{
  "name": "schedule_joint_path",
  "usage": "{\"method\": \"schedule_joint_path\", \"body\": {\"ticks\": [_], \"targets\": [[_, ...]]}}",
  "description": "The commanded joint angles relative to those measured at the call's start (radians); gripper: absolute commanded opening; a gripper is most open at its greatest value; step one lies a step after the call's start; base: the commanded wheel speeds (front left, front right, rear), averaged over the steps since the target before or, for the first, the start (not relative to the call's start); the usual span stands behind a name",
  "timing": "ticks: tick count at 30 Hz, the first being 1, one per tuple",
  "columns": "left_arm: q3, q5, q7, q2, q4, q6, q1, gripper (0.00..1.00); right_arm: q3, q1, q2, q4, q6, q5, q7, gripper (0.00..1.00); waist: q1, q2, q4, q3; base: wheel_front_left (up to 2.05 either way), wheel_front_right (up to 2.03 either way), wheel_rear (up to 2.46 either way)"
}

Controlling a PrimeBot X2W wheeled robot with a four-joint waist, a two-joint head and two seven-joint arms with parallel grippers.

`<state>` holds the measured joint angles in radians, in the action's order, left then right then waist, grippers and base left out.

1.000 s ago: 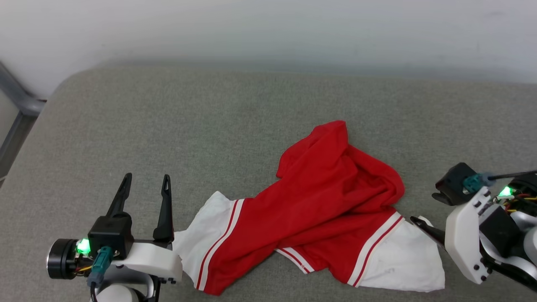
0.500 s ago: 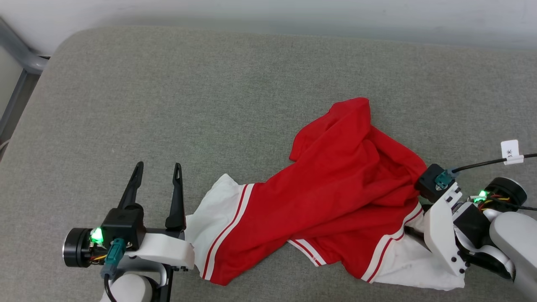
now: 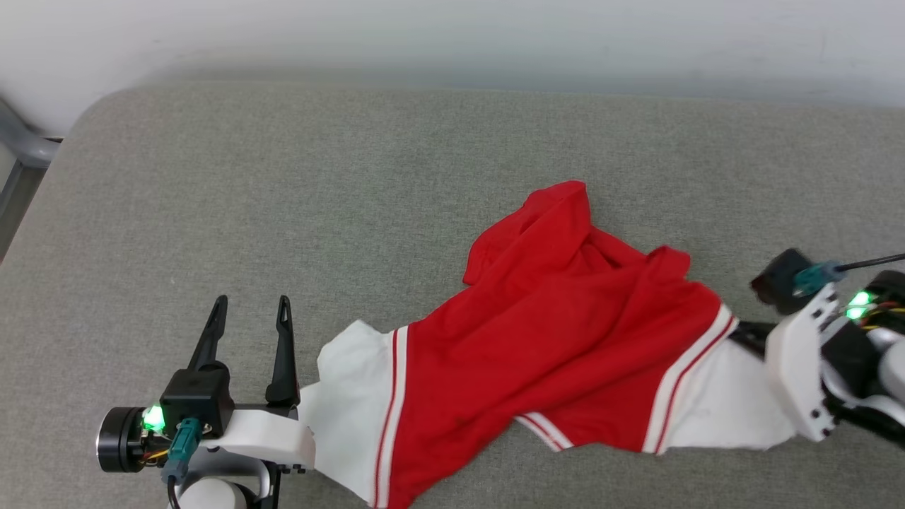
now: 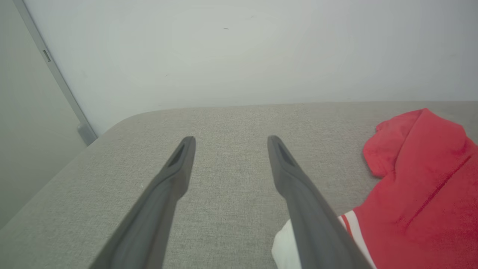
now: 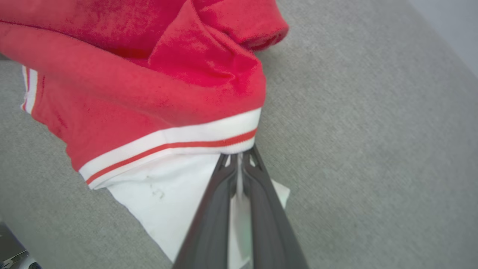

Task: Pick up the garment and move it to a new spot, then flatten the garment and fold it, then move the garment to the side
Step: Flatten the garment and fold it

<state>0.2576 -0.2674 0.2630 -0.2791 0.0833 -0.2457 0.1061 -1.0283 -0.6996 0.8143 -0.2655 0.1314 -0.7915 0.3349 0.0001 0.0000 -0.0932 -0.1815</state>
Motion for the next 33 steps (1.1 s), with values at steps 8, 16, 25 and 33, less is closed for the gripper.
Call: {"method": "schedule_joint_path", "body": {"ticks": [8,16,25,33], "targets": [[-0.040,0.044,0.003,0.043,0.009,0.047,-0.010,1.00,0.081,-0.049,0.111,0.006,-0.001,-0.045,0.062,0.00,-0.0001,0.0000,-0.006,-0.011,0.00,0.00,0.00],[-0.070,0.081,0.003,0.085,0.022,0.090,0.014,1.00,0.086,-0.092,0.014,-0.146,-0.001,-0.007,0.119,0.00,-0.0001,0.0000,-0.023,-0.054,0.00,0.00,0.00],[-0.093,0.118,0.003,0.120,0.051,0.130,0.036,1.00,0.032,-0.062,-0.167,-0.378,-0.001,-0.001,0.065,0.00,-0.0001,0.0000,-0.040,-0.064,0.00,0.00,0.00],[-0.131,0.132,0.003,0.123,0.071,0.152,-0.005,1.00,0.061,-0.047,-0.150,-0.416,-0.001,0.022,-0.201,1.00,-0.0001,0.0000,-0.013,0.016,0.00,0.00,0.00]]}}
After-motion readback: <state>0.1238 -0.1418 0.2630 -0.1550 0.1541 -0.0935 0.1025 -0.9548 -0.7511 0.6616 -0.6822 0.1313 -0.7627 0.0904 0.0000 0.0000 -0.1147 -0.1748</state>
